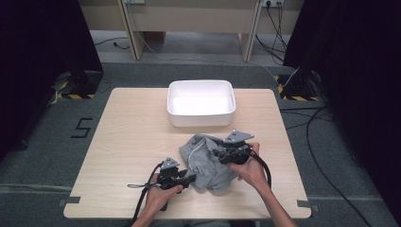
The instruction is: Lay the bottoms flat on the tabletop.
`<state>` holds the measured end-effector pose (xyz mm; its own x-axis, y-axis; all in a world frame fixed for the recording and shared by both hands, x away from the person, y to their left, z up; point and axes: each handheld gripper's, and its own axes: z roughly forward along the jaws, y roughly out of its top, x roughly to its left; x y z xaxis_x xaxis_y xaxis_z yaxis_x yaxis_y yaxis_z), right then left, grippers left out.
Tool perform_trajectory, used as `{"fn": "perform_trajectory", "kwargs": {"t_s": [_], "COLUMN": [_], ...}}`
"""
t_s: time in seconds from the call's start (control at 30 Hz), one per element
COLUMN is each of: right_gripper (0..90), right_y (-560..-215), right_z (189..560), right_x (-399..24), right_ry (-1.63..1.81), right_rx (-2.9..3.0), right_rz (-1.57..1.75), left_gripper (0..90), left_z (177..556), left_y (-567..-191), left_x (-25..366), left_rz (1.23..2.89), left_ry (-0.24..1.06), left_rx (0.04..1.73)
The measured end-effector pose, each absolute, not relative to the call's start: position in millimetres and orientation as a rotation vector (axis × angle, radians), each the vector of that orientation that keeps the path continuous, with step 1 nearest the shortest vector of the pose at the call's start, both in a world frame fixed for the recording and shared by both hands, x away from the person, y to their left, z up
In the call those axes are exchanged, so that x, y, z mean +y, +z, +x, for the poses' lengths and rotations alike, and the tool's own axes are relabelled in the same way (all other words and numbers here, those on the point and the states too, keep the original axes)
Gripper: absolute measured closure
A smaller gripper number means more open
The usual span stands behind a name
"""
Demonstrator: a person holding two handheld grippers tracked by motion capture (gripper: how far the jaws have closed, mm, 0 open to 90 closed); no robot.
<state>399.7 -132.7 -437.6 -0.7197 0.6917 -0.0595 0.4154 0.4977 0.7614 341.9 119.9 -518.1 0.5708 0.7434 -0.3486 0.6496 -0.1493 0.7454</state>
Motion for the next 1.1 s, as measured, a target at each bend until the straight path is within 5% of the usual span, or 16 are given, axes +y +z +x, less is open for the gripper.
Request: {"fn": "perform_trajectory", "kwargs": {"t_s": [0.1,0.3,0.63,0.7,0.87,1.1], "right_gripper": [56.6,77.5,79.6,77.8,55.9,47.5], "right_y": [-445,-451,-445,-442,-426,-415], "right_z": [401,399,384,382,376,369], "right_x": [-135,-143,-147,-148,-140,-108], "right_ry": [1.048,1.011,1.036,1.051,1.215,1.275], "right_rx": [2.42,2.467,2.517,2.518,2.462,2.489], "right_rz": [0.921,0.875,0.825,0.833,0.8,0.67], "left_gripper": [77.2,81.6,81.8,81.8,81.5,81.2], "left_z": [343,344,351,350,350,355], "left_y": [-515,-486,-427,-421,-417,-419], "left_x": [123,135,160,161,151,147], "left_rz": [1.858,1.882,1.884,1.88,1.912,1.924], "left_ry": [0.133,0.199,0.381,0.374,0.371,0.349], "left_rx": [1.111,1.026,0.953,0.934,0.9,0.896]}}
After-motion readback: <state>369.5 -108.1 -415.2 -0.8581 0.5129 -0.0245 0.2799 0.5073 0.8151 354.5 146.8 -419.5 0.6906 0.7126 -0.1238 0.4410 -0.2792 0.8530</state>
